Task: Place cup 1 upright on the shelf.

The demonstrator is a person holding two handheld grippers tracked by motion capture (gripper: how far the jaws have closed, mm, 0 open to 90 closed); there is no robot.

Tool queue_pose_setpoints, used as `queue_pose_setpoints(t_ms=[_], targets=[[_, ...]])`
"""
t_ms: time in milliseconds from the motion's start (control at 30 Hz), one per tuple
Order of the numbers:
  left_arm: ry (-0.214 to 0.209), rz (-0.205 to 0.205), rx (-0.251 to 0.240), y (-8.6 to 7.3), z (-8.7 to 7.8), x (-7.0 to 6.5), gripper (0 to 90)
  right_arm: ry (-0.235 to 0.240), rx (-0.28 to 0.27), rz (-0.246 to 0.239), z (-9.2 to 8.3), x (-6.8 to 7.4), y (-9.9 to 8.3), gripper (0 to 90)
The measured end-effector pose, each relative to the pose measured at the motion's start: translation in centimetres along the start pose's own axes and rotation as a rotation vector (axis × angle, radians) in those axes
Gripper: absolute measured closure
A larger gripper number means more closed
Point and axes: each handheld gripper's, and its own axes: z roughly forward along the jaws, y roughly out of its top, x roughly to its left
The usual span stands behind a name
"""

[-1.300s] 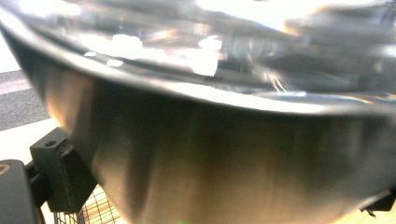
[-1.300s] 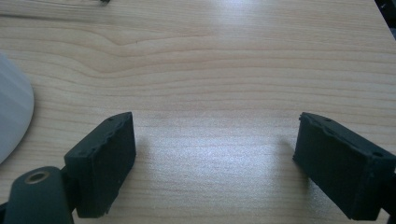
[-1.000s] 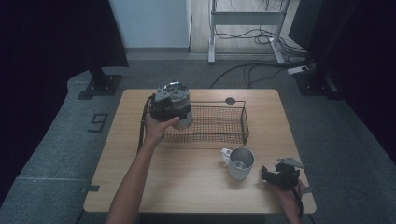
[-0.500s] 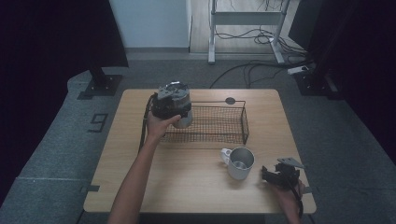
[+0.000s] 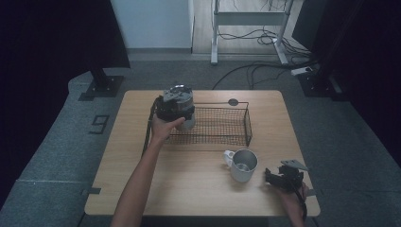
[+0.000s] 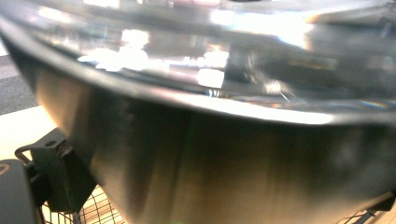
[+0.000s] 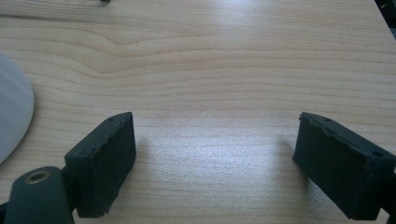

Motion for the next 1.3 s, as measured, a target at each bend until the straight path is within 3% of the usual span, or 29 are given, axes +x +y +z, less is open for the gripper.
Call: queue_pose_setpoints(t_ms=[1300], targets=[[0.043, -0.036, 0.084, -3.3, 2.9, 0.4, 4.2, 0.0, -0.001, -0.002, 0.0, 0.0, 0.0, 12.3]])
